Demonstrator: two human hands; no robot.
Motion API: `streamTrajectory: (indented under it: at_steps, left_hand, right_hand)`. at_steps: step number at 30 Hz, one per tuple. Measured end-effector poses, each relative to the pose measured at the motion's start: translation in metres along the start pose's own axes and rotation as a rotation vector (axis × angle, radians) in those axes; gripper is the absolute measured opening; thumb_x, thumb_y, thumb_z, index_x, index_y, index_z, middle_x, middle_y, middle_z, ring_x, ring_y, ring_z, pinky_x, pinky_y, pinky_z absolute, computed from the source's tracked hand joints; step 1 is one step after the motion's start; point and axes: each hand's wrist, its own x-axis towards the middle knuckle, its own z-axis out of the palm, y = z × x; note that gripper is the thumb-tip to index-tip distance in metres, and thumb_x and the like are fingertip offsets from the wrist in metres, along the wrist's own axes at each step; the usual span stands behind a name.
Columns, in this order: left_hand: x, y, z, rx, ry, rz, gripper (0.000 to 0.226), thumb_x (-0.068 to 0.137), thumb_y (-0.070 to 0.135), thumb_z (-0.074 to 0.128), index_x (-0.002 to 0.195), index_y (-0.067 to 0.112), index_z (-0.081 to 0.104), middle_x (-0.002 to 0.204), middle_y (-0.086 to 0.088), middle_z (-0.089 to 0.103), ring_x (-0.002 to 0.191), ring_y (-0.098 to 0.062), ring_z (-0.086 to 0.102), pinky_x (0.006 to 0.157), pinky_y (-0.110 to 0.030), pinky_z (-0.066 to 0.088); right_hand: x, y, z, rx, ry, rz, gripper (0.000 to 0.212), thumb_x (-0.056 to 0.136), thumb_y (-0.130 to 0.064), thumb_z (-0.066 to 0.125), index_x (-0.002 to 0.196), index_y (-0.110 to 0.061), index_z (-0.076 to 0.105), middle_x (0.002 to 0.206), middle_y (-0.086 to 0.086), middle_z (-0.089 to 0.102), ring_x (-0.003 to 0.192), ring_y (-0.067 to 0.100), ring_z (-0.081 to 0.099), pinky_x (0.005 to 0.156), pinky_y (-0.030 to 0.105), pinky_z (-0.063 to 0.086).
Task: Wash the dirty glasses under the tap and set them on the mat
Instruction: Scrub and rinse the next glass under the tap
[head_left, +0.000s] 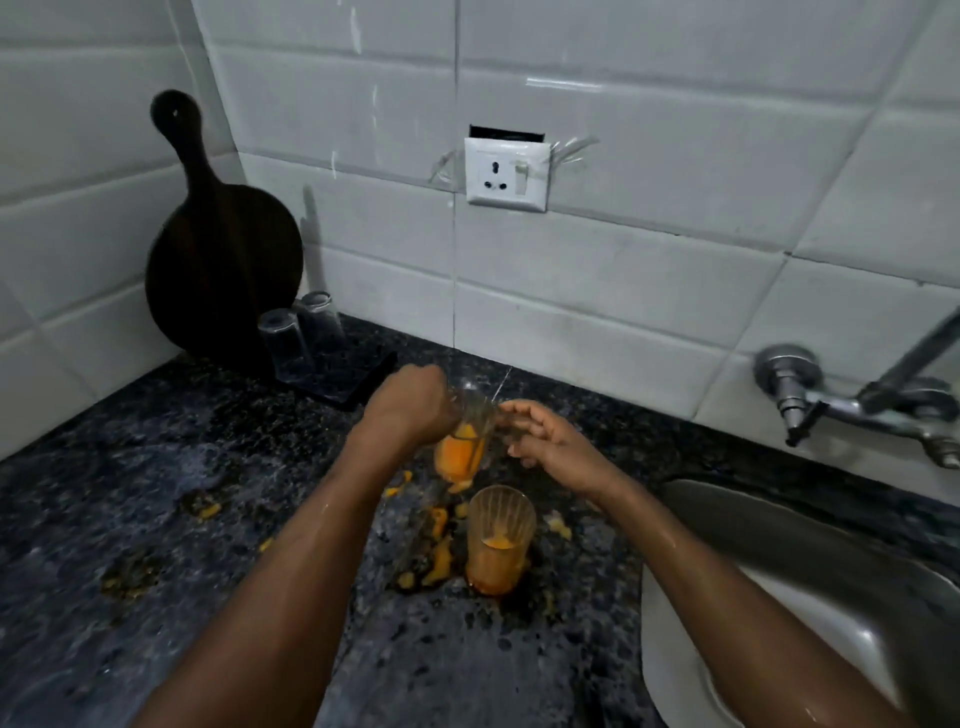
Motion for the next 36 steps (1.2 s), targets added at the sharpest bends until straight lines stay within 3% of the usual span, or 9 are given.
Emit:
streamTrajectory:
  at_steps: [2, 6, 10, 14, 19, 23, 27, 32, 36]
  left_hand:
    - [0.005, 0.032, -0.010, -0.006, 0.043, 0.083, 0.035, 0.088, 0.021, 0.057, 0.063, 0.006, 0.038, 0.096, -0.024, 0.065, 0.086, -0.041, 0.061, 0.064, -0.035, 0.041]
    - [0.005, 0.108, -0.018, 0.002, 0.044, 0.222, 0.023, 0.088, 0.019, 0.057, 0.073, 0.006, 0.044, 0.097, -0.022, 0.061, 0.092, -0.039, 0.059, 0.067, -0.034, 0.039]
    - [-0.009, 0.184, -0.003, -0.053, -0.017, 0.320, 0.025, 0.089, 0.020, 0.054, 0.070, 0.008, 0.044, 0.076, -0.007, 0.047, 0.077, -0.026, 0.050, 0.066, -0.035, 0.041]
    - [-0.014, 0.237, 0.031, -0.212, -0.177, 0.439, 0.026, 0.089, 0.018, 0.050, 0.071, 0.003, 0.063, 0.069, -0.010, 0.067, 0.071, -0.027, 0.068, 0.065, -0.034, 0.054]
    - [-0.012, 0.284, 0.075, -0.388, -0.424, 0.382, 0.054, 0.100, 0.051, 0.046, 0.090, 0.004, 0.072, 0.071, -0.006, 0.074, 0.052, -0.017, 0.066, 0.055, -0.026, 0.054]
    - [-0.003, 0.318, 0.103, -0.393, -0.246, 0.357, 0.050, 0.095, 0.050, 0.056, 0.101, 0.002, 0.064, 0.090, -0.015, 0.069, 0.079, -0.026, 0.066, 0.055, -0.027, 0.044]
    - [0.000, 0.341, 0.122, -0.340, -0.102, 0.409, 0.051, 0.100, 0.048, 0.050, 0.112, 0.000, 0.060, 0.106, -0.017, 0.063, 0.102, -0.032, 0.061, 0.071, -0.031, 0.039]
    - [0.018, 0.342, 0.132, -0.231, 0.050, 0.431, 0.047, 0.107, 0.035, 0.036, 0.107, -0.002, 0.065, 0.106, -0.022, 0.068, 0.086, -0.030, 0.061, 0.064, -0.032, 0.037]
    - [0.030, 0.340, 0.141, -0.235, 0.055, 0.473, 0.052, 0.106, 0.039, 0.033, 0.101, 0.000, 0.067, 0.098, -0.020, 0.070, 0.082, -0.031, 0.065, 0.063, -0.033, 0.043]
  right_hand:
    - [-0.015, -0.004, -0.018, 0.072, 0.086, -0.078, 0.058, 0.086, 0.006, 0.060, 0.136, -0.020, 0.044, 0.135, -0.002, 0.056, 0.121, 0.010, 0.056, 0.080, 0.018, 0.050]
    - [-0.053, -0.010, -0.063, -0.021, 0.213, -0.164, 0.080, 0.074, -0.013, 0.080, 0.141, -0.027, 0.040, 0.136, -0.005, 0.055, 0.123, 0.007, 0.055, 0.100, 0.024, 0.047]
    - [-0.095, 0.002, -0.101, -0.050, 0.417, -0.163, 0.092, 0.058, -0.026, 0.087, 0.136, -0.040, 0.040, 0.134, -0.002, 0.056, 0.119, 0.013, 0.060, 0.095, 0.032, 0.053]
    - [-0.145, 0.024, -0.132, -0.072, 0.729, -0.151, 0.067, 0.062, -0.022, 0.092, 0.114, -0.040, 0.053, 0.104, -0.012, 0.068, 0.094, -0.002, 0.065, 0.083, 0.017, 0.052]
    - [-0.197, 0.061, -0.168, -0.060, 0.963, -0.054, 0.055, 0.065, -0.017, 0.089, 0.107, -0.030, 0.057, 0.094, -0.015, 0.067, 0.086, -0.007, 0.062, 0.070, 0.009, 0.047]
    - [-0.215, 0.075, -0.191, -0.093, 1.050, -0.004, 0.057, 0.065, -0.023, 0.089, 0.111, -0.026, 0.056, 0.094, -0.017, 0.063, 0.086, -0.004, 0.060, 0.069, 0.011, 0.043]
    - [-0.219, 0.079, -0.209, -0.120, 1.080, -0.001, 0.058, 0.066, -0.026, 0.089, 0.112, -0.028, 0.053, 0.093, -0.018, 0.060, 0.083, -0.007, 0.056, 0.068, 0.012, 0.041]
    - [-0.209, 0.084, -0.219, -0.119, 1.094, 0.004, 0.070, 0.060, -0.036, 0.090, 0.119, -0.026, 0.056, 0.107, -0.005, 0.066, 0.096, 0.014, 0.064, 0.086, 0.035, 0.053]
    - [-0.205, 0.080, -0.217, -0.122, 1.107, -0.025, 0.067, 0.060, -0.033, 0.091, 0.117, -0.025, 0.056, 0.107, -0.006, 0.066, 0.096, 0.013, 0.063, 0.089, 0.035, 0.053]
